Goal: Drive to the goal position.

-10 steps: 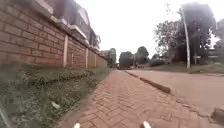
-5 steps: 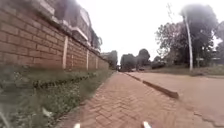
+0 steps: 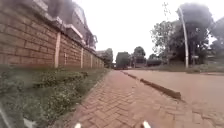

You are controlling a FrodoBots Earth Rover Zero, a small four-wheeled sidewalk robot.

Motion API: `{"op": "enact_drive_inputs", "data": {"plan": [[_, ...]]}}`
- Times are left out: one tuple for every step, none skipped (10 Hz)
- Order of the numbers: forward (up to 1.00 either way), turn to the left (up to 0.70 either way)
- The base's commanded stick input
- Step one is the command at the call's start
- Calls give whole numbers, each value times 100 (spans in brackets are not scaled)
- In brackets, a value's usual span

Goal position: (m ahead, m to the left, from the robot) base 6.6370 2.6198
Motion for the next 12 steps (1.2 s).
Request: {"op": "enact_drive_inputs", "data": {"plan": [[50, 9], [50, 16], [50, 6], [50, 5], [50, 8], [50, 15], [50, 10], [50, 8], [50, -32], [50, -33], [50, 15], [50, 5]]}}
